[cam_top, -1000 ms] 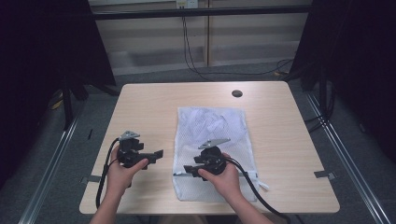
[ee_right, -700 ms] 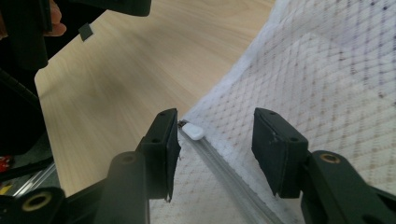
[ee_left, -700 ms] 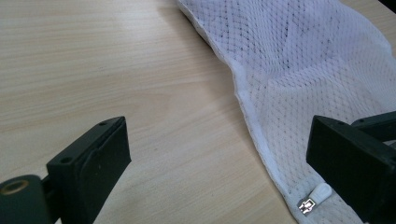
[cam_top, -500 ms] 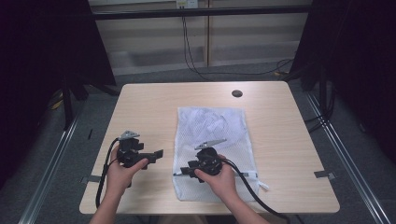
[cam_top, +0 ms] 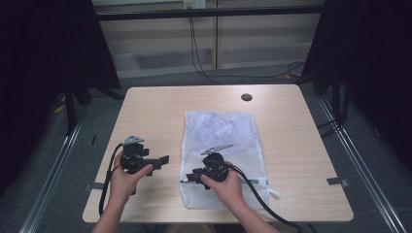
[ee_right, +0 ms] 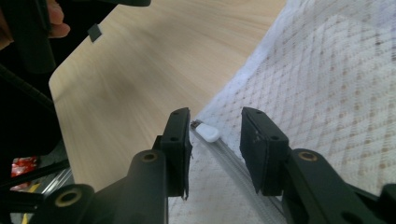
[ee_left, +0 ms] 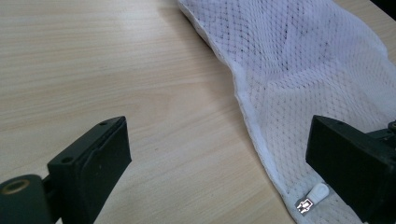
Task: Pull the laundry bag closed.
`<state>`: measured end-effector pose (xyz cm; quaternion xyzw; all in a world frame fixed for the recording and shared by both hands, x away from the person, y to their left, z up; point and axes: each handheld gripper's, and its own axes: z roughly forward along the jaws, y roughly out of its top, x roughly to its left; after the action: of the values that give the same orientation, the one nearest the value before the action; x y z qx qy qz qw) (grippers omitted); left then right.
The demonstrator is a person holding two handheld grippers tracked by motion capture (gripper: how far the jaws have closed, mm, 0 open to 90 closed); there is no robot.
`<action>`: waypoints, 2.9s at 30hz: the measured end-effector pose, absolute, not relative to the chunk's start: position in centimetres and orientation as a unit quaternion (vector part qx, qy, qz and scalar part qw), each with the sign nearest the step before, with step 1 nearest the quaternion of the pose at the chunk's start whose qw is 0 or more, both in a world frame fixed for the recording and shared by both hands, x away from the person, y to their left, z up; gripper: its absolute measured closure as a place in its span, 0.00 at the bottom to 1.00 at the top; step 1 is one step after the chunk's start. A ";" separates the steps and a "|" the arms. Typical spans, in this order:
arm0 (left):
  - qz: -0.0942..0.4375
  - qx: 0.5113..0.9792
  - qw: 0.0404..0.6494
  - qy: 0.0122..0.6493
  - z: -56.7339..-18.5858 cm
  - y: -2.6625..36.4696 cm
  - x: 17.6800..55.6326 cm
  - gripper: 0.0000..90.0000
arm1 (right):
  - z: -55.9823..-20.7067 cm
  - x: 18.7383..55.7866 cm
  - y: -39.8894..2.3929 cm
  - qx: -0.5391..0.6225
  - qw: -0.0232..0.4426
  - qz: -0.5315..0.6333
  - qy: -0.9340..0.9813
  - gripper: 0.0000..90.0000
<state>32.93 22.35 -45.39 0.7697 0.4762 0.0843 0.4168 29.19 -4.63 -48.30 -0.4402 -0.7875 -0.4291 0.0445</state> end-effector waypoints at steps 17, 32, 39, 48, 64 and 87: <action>0.082 0.771 0.414 0.477 -45.4 22.5 33.0 0.07 | -49.1 29.5 -3.9 -0.447 0.066 -0.421 -0.786 0.76; 0.083 0.769 0.417 0.478 -45.4 22.4 33.0 0.07 | -49.7 29.7 -3.2 -0.455 0.084 -0.424 -0.779 0.81; 0.083 0.772 0.414 0.476 -45.4 22.4 33.0 0.07 | -50.0 29.7 -2.9 -0.459 0.092 -0.421 -0.777 0.85; 0.084 0.769 0.414 0.480 -45.4 22.5 33.0 0.07 | -49.5 29.6 -2.9 -0.462 0.098 -0.424 -0.773 0.88; 0.086 0.776 0.404 0.477 -45.5 22.5 33.0 0.07 | -49.8 29.8 -2.5 -0.462 0.101 -0.422 -0.773 0.88; 0.072 0.767 0.421 0.479 -45.3 22.6 32.9 0.07 | -48.8 30.2 -3.1 -0.478 0.107 -0.413 -0.767 0.96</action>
<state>32.87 22.60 -45.28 0.7673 0.4788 0.0715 0.4206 30.16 -3.06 -48.79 -0.4782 -0.7674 -0.4135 0.1070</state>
